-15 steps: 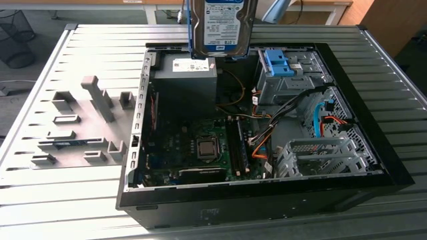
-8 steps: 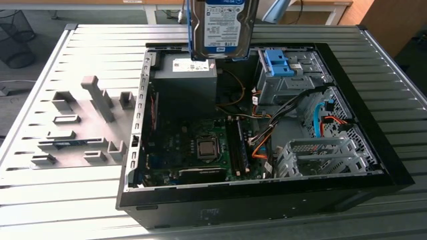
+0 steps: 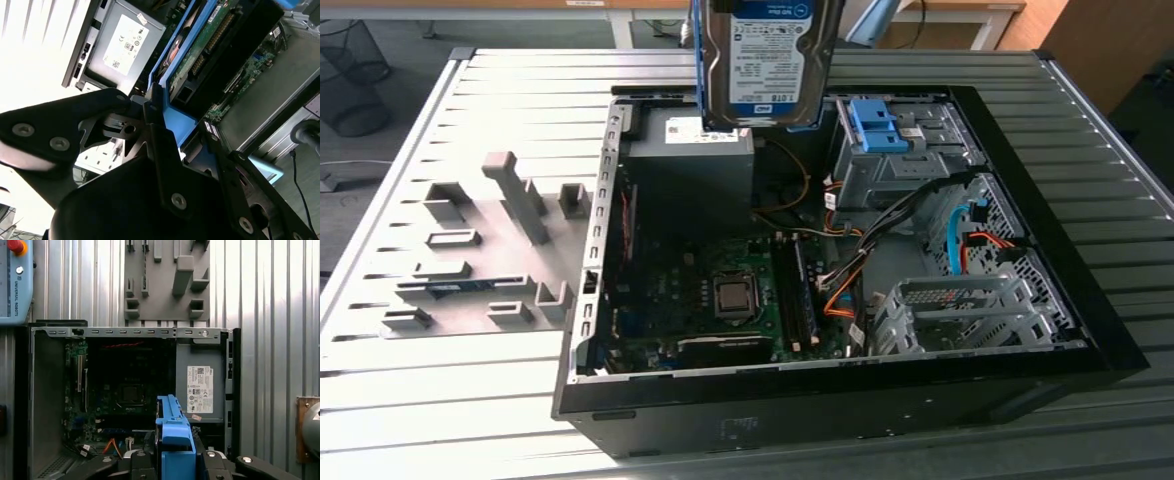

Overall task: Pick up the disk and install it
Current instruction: 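Pick up the disk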

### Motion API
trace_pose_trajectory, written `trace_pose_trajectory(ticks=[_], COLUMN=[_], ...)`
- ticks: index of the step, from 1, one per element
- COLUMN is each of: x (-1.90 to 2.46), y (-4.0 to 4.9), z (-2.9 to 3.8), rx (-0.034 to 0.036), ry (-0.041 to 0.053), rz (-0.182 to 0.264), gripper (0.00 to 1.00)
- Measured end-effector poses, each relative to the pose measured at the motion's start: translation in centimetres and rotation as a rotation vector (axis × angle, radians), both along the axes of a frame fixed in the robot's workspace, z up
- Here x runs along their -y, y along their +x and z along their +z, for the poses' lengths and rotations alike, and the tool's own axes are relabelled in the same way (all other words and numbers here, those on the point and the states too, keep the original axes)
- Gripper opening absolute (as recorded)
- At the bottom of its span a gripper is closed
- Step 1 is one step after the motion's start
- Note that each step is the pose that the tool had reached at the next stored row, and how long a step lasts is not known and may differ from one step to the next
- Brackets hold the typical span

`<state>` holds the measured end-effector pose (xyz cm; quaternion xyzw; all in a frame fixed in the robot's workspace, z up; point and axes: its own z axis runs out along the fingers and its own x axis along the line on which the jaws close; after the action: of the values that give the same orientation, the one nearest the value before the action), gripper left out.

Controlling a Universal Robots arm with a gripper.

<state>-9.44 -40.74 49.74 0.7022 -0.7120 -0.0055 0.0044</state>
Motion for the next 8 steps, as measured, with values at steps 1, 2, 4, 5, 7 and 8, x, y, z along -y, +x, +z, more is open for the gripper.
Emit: trace_pose_trajectory(ticks=[1, 2, 4, 5, 7, 8], x=[0.03, 0.05, 0.05, 0.05, 0.05, 0.06], y=[0.0, 0.03, 0.19, 0.32, 0.69, 0.92], z=[0.0, 0.0, 0.0, 0.0, 0.0, 0.0], rx=[0.0001, 0.0, -0.0001, 0.0, 0.0, 0.0], ry=[0.0, 0.0, -0.0002, -0.0001, -0.0001, -0.0001], rz=[-0.002, -0.003, -0.003, -0.003, -0.003, -0.003], gripper=[0.37, 0.37, 0.37, 0.37, 0.37, 0.37])
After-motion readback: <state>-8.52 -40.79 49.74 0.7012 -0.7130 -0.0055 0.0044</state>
